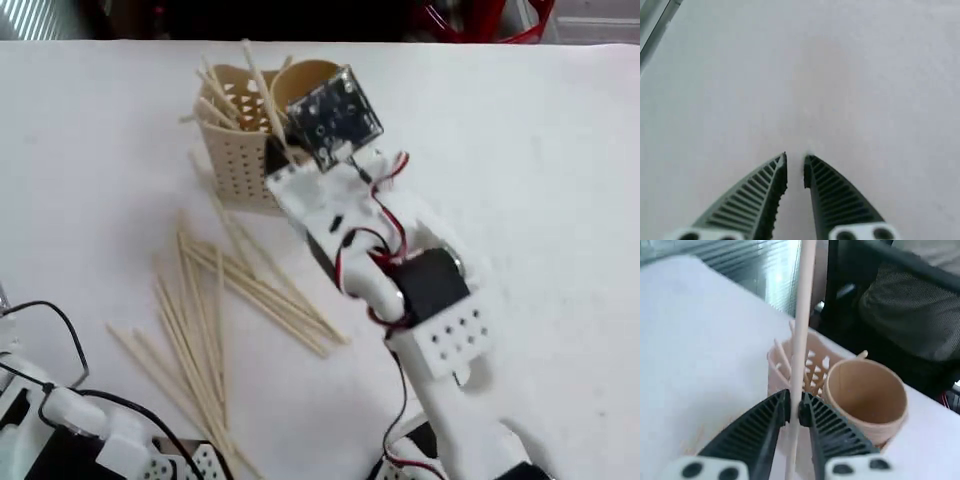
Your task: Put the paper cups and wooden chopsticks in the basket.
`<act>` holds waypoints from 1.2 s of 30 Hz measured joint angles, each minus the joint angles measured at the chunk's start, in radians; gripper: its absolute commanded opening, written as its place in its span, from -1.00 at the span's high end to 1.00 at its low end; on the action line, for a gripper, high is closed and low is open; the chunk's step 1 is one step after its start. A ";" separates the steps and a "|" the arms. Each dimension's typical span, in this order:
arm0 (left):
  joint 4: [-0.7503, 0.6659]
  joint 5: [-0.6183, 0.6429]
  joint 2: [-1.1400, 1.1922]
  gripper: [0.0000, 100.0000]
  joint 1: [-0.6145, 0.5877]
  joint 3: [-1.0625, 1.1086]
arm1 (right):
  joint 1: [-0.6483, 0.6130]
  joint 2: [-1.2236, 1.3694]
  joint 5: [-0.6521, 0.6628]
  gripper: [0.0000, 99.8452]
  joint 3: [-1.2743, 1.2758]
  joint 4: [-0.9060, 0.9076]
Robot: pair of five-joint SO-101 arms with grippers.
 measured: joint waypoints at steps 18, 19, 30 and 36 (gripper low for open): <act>0.000 0.000 0.000 0.84 0.000 0.003 | -0.028 0.436 -0.054 0.96 -0.373 -0.471; 0.000 0.000 0.000 0.84 0.000 0.012 | -0.028 0.476 -0.054 0.96 -0.407 -0.471; 0.000 0.000 0.000 0.84 0.000 0.051 | 0.080 0.735 -0.054 0.62 -0.539 -0.376; 0.000 0.000 0.000 0.84 0.011 0.054 | 0.060 0.735 -0.054 0.38 -0.545 -0.161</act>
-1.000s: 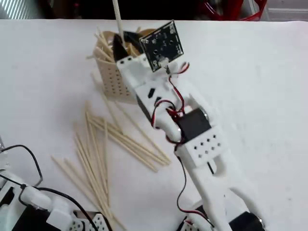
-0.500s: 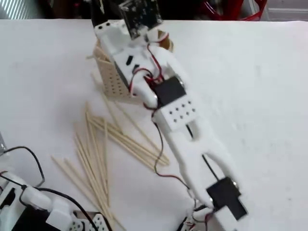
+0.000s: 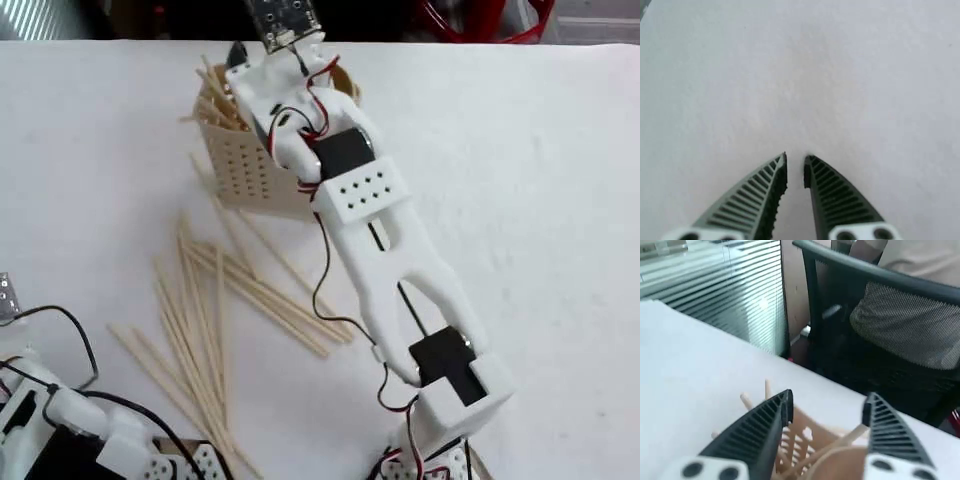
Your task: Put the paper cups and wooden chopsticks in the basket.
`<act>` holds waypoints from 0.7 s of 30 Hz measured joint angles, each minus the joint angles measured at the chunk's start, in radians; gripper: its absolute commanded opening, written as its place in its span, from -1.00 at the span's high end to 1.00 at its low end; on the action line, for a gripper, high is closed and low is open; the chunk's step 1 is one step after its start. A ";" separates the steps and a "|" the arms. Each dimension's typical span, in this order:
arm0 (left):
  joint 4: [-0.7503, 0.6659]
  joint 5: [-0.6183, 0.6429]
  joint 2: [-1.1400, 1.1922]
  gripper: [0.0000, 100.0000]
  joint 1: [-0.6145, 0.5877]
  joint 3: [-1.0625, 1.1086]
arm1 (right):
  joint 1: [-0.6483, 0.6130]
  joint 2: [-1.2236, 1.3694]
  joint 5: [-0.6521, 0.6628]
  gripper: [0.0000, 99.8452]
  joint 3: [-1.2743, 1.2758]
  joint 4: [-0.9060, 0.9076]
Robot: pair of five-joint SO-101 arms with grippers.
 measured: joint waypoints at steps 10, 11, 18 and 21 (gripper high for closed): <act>0.000 0.000 0.000 0.84 -0.002 0.000 | -0.028 -0.198 0.058 0.49 -0.002 0.402; 0.000 0.000 0.000 0.84 -0.002 0.000 | -0.049 -0.227 0.101 0.49 -0.002 0.468; 0.000 0.000 0.000 0.84 -0.002 0.000 | -0.161 -0.311 0.313 0.35 0.092 0.852; 0.000 0.000 0.000 0.84 -0.002 0.000 | -0.160 -0.311 0.379 0.34 0.233 0.852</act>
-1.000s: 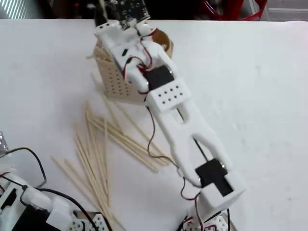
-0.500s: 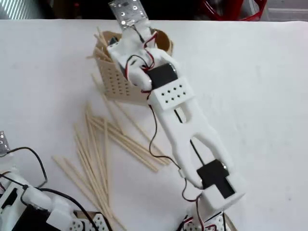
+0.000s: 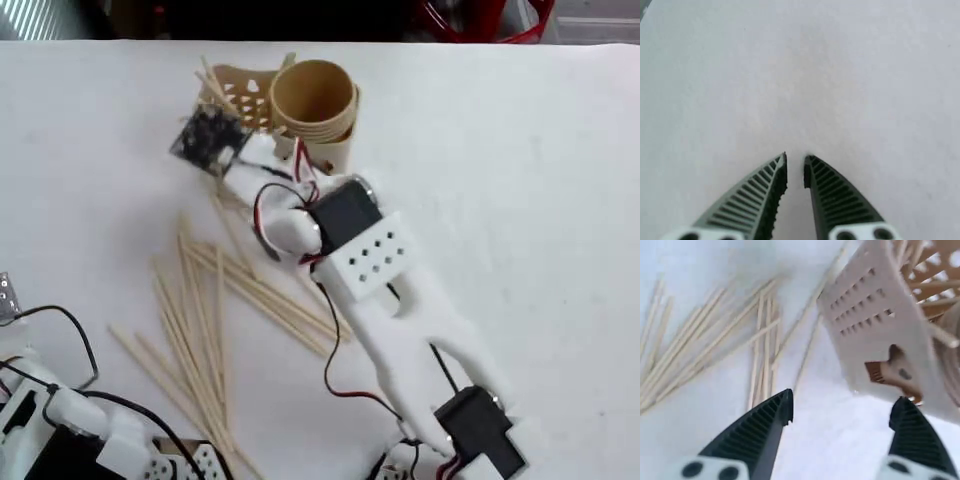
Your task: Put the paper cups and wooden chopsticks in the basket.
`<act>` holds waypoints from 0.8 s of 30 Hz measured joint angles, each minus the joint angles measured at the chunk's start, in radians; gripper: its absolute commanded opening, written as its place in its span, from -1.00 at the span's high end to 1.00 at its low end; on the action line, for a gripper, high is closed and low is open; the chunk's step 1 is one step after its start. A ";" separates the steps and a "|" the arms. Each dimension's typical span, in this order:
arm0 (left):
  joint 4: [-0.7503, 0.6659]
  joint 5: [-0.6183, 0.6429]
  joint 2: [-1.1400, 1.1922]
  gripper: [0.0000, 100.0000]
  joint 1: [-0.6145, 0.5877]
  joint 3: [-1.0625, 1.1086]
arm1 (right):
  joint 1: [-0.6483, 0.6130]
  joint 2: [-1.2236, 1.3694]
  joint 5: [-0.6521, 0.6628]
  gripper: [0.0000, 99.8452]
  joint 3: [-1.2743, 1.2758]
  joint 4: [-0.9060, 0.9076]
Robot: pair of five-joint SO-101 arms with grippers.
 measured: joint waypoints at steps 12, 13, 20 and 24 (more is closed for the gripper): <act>0.000 0.000 0.000 0.84 -0.002 0.000 | -0.002 0.000 0.060 0.35 0.603 -0.486; 0.000 0.000 0.000 0.84 -0.005 0.000 | -0.003 0.000 0.060 0.38 0.634 -0.526; 0.000 0.000 0.000 0.84 -0.009 0.000 | -0.003 0.068 0.060 0.60 0.707 -0.675; 0.000 0.000 0.000 0.84 -0.012 0.000 | 0.005 0.192 0.060 0.53 0.675 -0.683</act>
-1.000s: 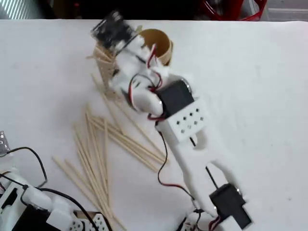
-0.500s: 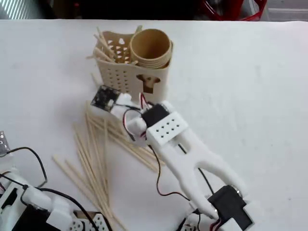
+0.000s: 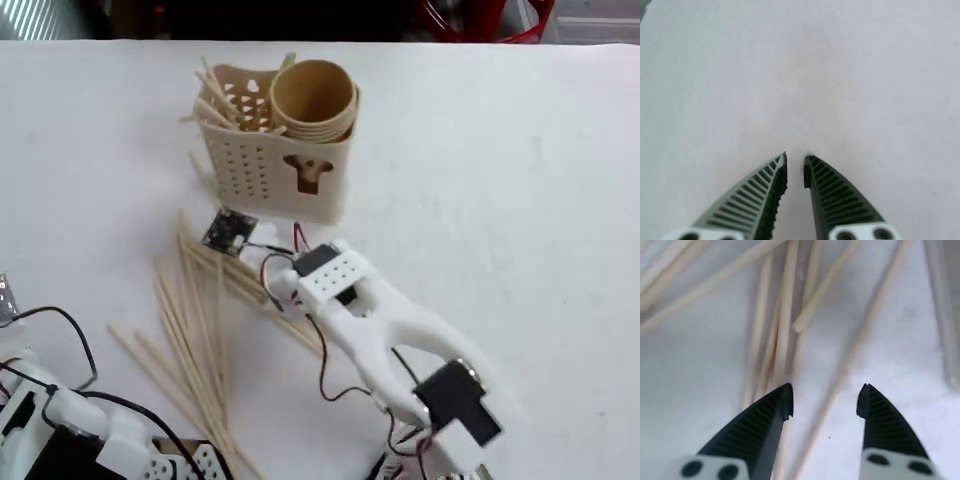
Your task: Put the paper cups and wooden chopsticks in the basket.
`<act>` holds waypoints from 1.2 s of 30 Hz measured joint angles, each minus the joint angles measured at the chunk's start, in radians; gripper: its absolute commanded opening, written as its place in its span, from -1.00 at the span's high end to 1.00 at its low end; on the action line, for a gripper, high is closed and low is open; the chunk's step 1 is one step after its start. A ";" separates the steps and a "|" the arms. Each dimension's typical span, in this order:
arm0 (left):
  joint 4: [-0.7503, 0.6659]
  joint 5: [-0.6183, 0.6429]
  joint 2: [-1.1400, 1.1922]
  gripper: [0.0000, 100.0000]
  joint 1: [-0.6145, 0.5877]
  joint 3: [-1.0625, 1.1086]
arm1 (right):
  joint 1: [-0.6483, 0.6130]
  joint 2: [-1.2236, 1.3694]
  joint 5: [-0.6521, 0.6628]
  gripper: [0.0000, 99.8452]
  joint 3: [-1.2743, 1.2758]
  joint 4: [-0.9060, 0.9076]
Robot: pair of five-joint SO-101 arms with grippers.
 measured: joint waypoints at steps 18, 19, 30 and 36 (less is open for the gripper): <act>0.000 0.000 0.000 0.84 0.002 0.000 | 0.083 0.078 -0.015 0.97 -0.084 0.044; 0.002 0.000 0.000 0.84 0.009 0.000 | 0.083 0.061 -0.034 0.97 -0.084 0.058; 0.442 0.000 0.000 0.83 0.017 -0.262 | 0.106 -0.195 -0.123 0.87 0.043 0.081; 0.500 0.000 0.000 0.83 0.002 -0.304 | 0.094 -0.167 -0.057 0.56 0.034 0.081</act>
